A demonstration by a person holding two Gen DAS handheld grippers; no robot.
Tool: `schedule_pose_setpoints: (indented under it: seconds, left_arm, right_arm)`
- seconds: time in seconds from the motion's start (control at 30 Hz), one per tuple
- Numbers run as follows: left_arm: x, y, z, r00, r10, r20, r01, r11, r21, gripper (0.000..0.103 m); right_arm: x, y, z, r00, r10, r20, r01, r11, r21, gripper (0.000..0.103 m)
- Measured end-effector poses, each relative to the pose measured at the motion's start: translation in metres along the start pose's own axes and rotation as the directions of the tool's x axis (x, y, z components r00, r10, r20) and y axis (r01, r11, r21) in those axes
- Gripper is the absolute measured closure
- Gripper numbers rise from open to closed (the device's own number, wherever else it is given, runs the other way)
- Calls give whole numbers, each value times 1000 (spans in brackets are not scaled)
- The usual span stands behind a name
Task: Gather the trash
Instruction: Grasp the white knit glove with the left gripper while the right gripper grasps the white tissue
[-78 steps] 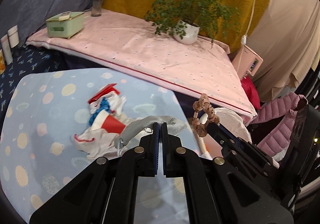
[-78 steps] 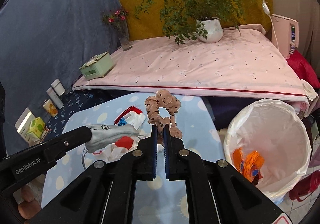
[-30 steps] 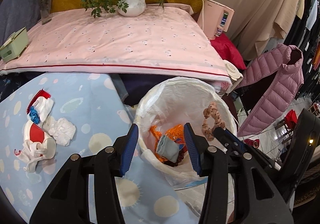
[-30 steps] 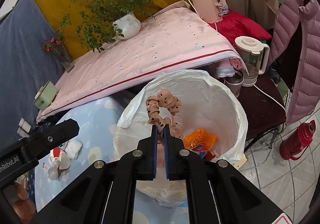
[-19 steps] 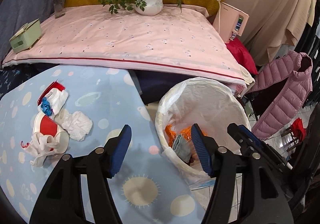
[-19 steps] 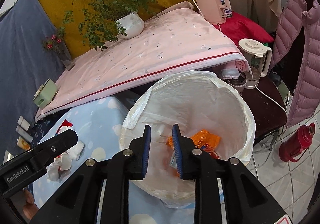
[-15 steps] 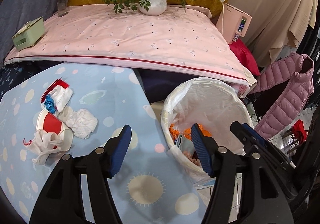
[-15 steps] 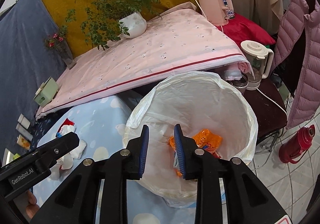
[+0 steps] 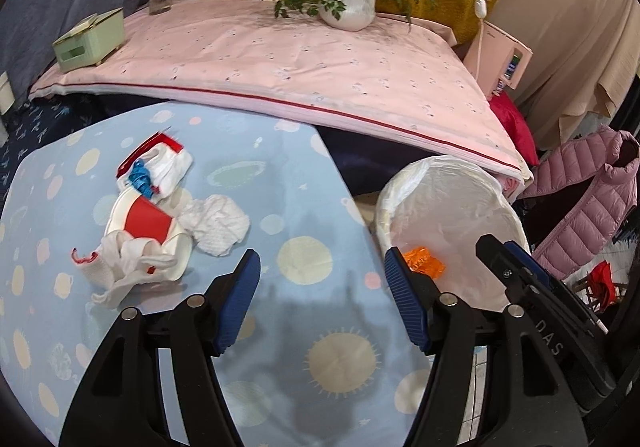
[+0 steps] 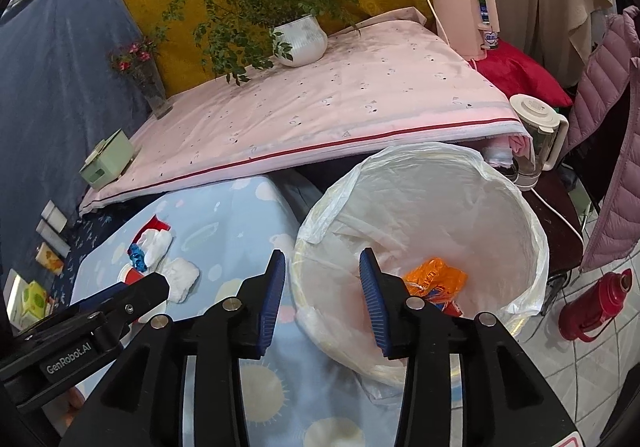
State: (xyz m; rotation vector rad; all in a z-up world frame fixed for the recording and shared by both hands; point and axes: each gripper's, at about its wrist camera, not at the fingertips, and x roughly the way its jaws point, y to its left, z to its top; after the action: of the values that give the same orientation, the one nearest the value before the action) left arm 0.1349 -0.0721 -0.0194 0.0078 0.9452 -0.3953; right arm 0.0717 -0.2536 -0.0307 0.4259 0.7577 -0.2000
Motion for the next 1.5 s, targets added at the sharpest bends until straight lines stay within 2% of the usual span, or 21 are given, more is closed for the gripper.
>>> schedule_pose_setpoints:
  seconds: [0.43,0.57,0.73,0.97,1.13,1.17,1.23,1.3,1.33,1.4,1.5]
  left_arm:
    - [-7,75,-16,997,74,0,-73,992,-107,37]
    - [-8,101,-25,996,83,-15,-84,986,-146,36]
    - [-6,134,-37,991,130,-28,-133,975,-176,34]
    - [4,161,-44,989,141,-45,-147,974,-175,34]
    - [14,163,-44,990,135,-43,-140,980,-142,35]
    - [16,162,-44,991,131,-38,-135,982,-130,37]
    - [20,162,-44,991,126,-47,-131,985,-115,48]
    - [24,163,-43,993,103,-62,-109,987,-115,68]
    - [25,164,-43,993,94,-65,-102,988,-118,73]
    - [24,165,-44,995,77,-69,-85,988,-126,95]
    - [19,166,-44,996,64,-55,-70,989,-132,100]
  right_arm:
    - [10,58,-11,998,41,-36,-44,995,-93,64]
    - [15,77,-17,997,53,-51,-59,991,-119,59]
    - [24,100,-22,995,67,-77,-78,985,-153,58]
    - [42,133,-31,989,90,-118,-111,976,-189,58]
    - [54,154,-39,985,93,-147,-124,967,-221,58]
    - [56,156,-40,984,92,-150,-125,967,-224,58]
    - [59,159,-41,983,90,-158,-126,965,-229,58]
    - [62,161,-42,983,87,-164,-124,965,-233,58]
    - [63,162,-42,983,85,-166,-123,964,-235,58]
    - [66,163,-42,982,80,-170,-120,964,-237,58]
    - [70,163,-43,981,75,-179,-117,964,-237,58]
